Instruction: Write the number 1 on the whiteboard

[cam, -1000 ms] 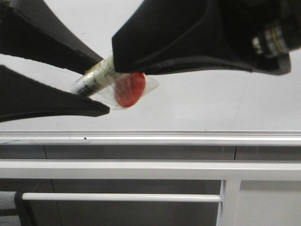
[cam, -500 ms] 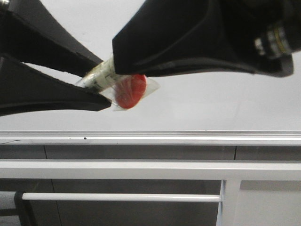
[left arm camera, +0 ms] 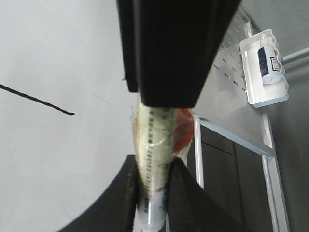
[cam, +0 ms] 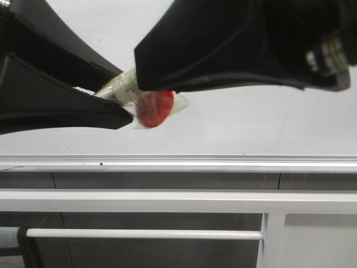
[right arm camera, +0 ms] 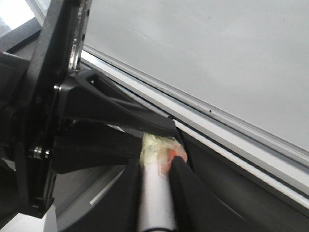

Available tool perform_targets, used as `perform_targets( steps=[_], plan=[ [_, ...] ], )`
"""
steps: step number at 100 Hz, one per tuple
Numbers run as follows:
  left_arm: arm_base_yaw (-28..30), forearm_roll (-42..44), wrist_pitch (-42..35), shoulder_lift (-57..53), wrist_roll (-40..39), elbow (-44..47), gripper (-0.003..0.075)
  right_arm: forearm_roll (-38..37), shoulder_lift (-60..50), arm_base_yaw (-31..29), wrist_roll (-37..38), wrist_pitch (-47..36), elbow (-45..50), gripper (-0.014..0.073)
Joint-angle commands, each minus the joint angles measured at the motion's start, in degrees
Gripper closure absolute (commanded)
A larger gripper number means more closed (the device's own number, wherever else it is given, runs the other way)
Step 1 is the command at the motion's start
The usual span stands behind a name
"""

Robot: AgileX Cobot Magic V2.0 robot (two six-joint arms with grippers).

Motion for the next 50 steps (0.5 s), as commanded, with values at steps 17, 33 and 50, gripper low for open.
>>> perform_targets(
  steps=[17,33,50],
  plan=[
    [-0.34,-0.45,-1.60,-1.34,-4.00,-1.72,0.0741,-4.08,-4.07,-0.28,-0.81,-8.68,-2.20,0.0056],
    [-0.34,-0.45,-1.60,-2.31,-8.56,-1.72,0.0741,-7.08,-7.89,-0.28,-2.44,-10.02,-2.20,0.0142],
    [-0.34,-0.56,-1.16,-3.31,-14.10,-1.36,0.0741,-7.25,-12.93,-0.28,-9.17,-10.62,-2.20,0.0297]
  ],
)
